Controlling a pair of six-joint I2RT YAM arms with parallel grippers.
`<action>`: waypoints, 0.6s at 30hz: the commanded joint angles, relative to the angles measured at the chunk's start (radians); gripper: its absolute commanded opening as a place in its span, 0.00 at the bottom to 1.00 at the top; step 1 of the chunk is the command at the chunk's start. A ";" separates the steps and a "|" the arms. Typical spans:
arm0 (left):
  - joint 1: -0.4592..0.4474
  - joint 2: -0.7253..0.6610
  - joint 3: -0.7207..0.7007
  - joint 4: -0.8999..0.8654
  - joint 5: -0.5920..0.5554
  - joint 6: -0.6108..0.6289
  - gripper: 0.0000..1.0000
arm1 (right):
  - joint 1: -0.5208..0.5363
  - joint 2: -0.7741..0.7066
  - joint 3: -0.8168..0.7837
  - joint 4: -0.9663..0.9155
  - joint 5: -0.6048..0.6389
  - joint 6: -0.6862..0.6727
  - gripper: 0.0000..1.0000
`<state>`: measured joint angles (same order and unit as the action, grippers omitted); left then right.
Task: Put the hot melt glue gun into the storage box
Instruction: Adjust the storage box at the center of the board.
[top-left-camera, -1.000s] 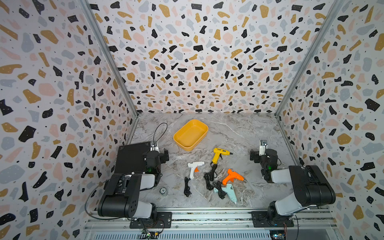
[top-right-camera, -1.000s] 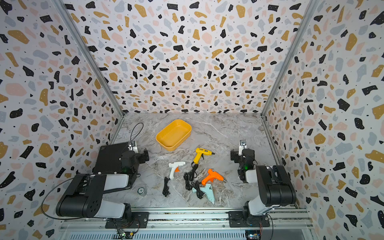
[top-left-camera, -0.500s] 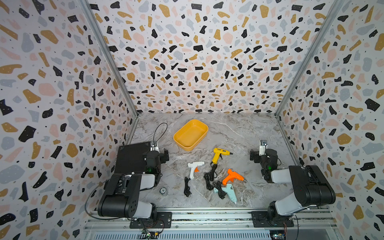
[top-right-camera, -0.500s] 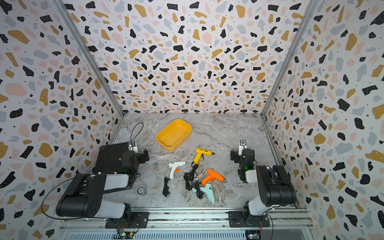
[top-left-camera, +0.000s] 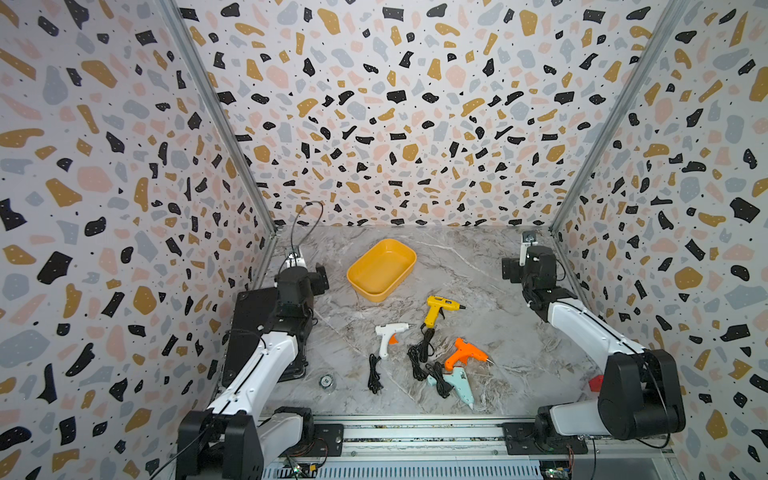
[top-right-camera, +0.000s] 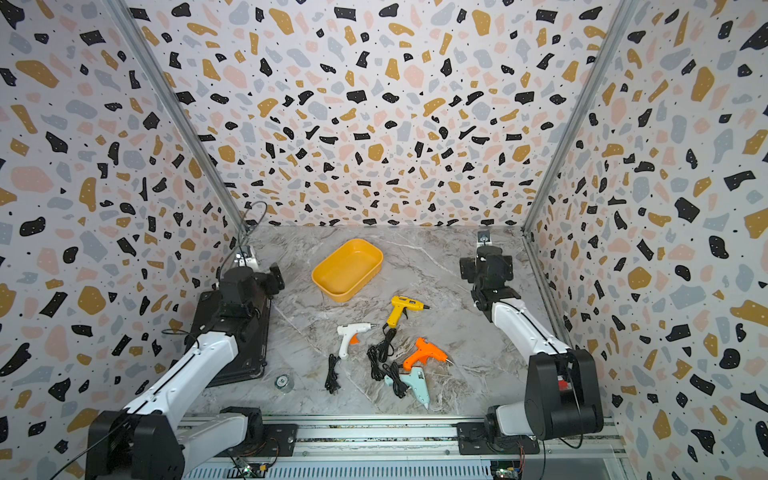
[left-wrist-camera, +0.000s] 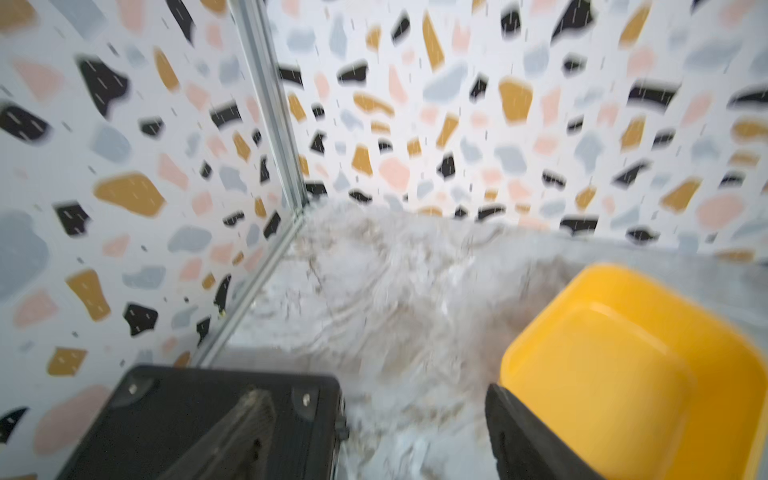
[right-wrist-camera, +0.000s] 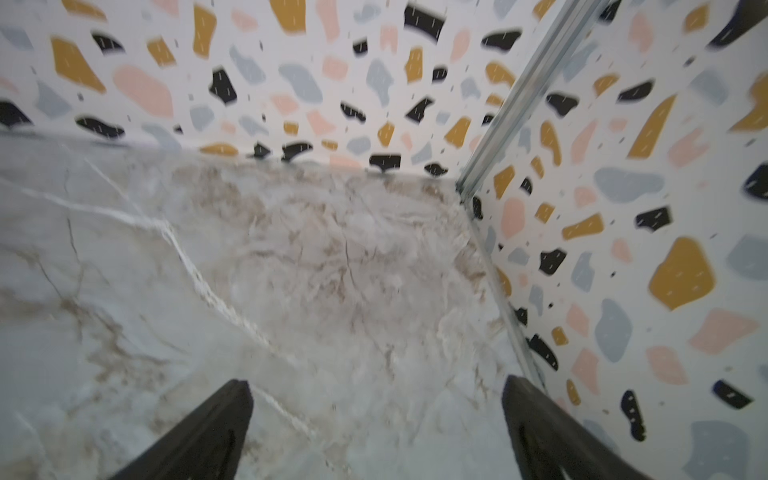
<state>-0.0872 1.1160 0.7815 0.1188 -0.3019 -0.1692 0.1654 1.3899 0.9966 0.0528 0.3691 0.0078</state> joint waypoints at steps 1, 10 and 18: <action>-0.033 0.046 0.167 -0.445 -0.048 -0.179 0.82 | 0.005 0.015 0.181 -0.508 0.055 0.219 0.99; -0.158 0.341 0.524 -0.910 0.082 -0.597 0.84 | 0.033 0.094 0.381 -0.926 -0.416 0.486 0.99; -0.202 0.481 0.656 -1.017 0.153 -0.822 0.85 | 0.062 -0.041 0.300 -1.019 -0.537 0.475 0.99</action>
<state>-0.2829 1.5856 1.3930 -0.8169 -0.1852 -0.8532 0.2260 1.4273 1.3117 -0.8757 -0.0982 0.4625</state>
